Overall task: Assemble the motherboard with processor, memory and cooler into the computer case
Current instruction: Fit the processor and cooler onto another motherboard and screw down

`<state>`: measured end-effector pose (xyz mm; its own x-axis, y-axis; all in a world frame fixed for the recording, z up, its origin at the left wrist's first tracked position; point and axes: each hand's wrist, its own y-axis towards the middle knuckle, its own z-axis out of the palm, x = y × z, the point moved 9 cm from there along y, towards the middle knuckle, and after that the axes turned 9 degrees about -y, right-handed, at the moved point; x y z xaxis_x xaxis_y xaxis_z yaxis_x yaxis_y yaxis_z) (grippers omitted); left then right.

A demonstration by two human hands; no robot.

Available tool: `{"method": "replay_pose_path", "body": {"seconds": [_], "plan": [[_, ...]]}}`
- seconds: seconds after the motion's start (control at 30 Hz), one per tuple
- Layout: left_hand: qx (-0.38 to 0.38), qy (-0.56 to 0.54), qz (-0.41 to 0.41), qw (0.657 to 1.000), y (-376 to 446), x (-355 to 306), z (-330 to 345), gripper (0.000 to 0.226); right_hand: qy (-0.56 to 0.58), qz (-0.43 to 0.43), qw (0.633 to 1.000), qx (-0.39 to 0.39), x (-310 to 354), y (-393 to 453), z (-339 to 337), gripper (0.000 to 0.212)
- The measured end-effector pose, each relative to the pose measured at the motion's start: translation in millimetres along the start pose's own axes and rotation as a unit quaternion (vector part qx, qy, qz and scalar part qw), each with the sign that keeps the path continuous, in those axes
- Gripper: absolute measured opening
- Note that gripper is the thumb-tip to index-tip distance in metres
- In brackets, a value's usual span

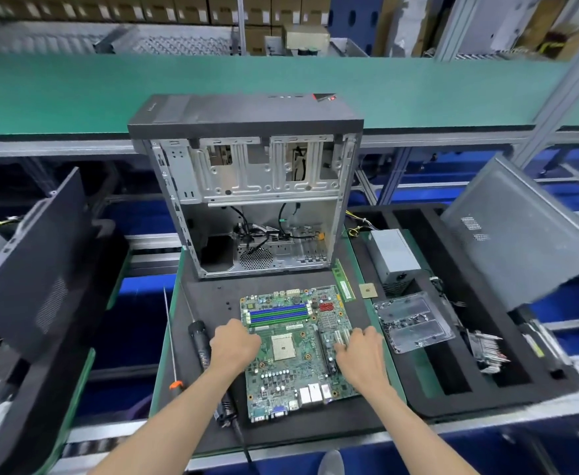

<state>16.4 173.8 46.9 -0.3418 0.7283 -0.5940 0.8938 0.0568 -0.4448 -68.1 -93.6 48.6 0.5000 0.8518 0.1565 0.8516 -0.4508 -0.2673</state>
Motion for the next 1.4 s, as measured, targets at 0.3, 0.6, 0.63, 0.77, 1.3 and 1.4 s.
{"method": "replay_pose_path", "body": {"seconds": [0.3,0.6,0.63,0.77,1.3,1.4], "plan": [[0.024,0.068,0.019,0.997,7.7,-4.5,-7.9,0.019,-0.077,-0.031,0.997,-0.002,7.2,-1.1,-3.9,0.034],[0.118,0.165,0.073,0.976,27.3,2.8,-14.2,0.029,-0.126,-0.043,0.991,0.016,10.0,5.1,-7.5,0.027],[0.12,0.171,0.077,0.975,27.7,2.9,-12.8,0.03,-0.127,-0.046,0.991,0.017,10.4,5.5,-7.1,0.025],[0.083,0.18,0.101,0.975,28.7,0.5,-9.0,0.02,-0.117,-0.051,0.992,0.023,11.1,7.3,-6.4,0.027],[0.079,0.154,0.1,0.98,48.7,4.0,-27.4,0.018,-0.089,-0.055,0.994,0.01,5.1,13.4,-12.2,0.045],[0.152,0.203,0.11,0.961,46.6,4.3,-14.4,0.055,-0.087,-0.054,0.995,0.009,5.9,16.1,-10.5,0.044]]}}
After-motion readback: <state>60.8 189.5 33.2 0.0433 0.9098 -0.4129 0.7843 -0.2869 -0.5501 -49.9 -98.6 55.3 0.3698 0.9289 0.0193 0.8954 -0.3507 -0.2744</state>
